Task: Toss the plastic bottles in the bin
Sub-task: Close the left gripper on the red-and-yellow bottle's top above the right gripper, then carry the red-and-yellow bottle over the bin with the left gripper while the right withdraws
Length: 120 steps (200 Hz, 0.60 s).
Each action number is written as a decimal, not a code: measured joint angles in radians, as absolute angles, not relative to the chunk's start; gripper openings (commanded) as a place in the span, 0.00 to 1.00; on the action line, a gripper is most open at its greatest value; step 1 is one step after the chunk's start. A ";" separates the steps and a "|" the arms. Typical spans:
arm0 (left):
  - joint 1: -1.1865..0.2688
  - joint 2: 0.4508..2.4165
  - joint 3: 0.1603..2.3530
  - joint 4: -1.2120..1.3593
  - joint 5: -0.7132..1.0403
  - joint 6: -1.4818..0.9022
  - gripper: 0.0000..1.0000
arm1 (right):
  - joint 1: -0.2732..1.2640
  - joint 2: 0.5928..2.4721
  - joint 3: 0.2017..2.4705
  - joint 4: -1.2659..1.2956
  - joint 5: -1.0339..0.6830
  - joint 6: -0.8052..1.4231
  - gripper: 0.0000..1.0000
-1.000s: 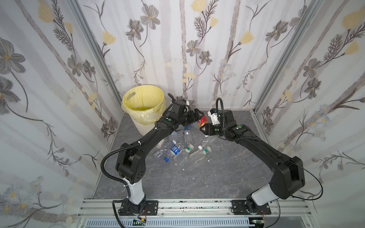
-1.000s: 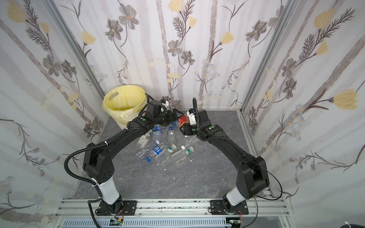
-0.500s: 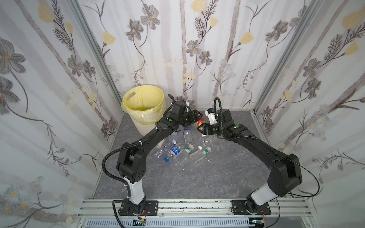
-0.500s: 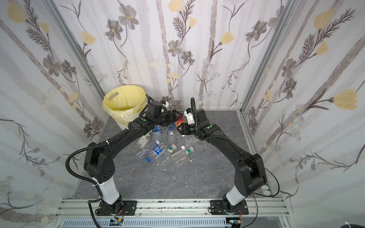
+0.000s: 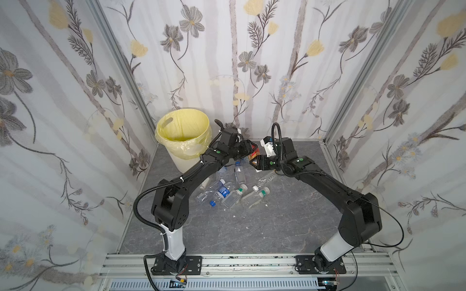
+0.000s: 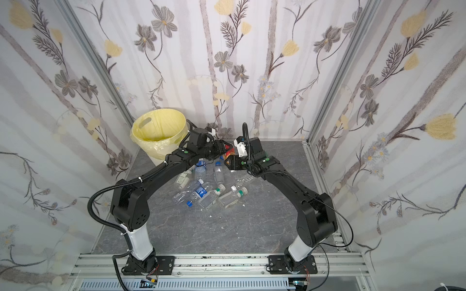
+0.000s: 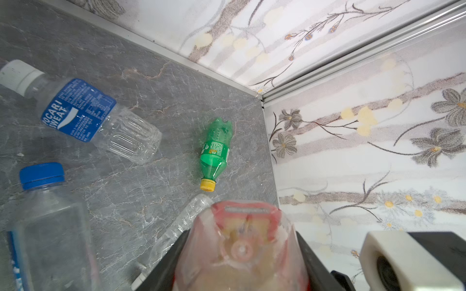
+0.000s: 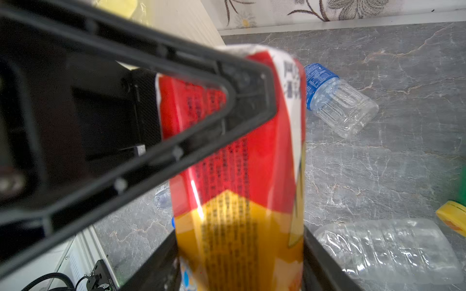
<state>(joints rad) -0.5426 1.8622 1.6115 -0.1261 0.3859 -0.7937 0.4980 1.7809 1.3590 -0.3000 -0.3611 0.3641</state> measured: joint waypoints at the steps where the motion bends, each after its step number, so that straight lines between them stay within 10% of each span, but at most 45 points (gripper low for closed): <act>1: -0.543 1.862 1.612 -0.126 0.386 -0.794 0.54 | 0.498 1.781 1.359 -0.300 -0.361 0.364 0.74; 120: -0.476 1.788 1.600 -0.129 0.359 -0.739 0.53 | 0.498 1.672 1.326 -0.316 -0.352 0.353 1.00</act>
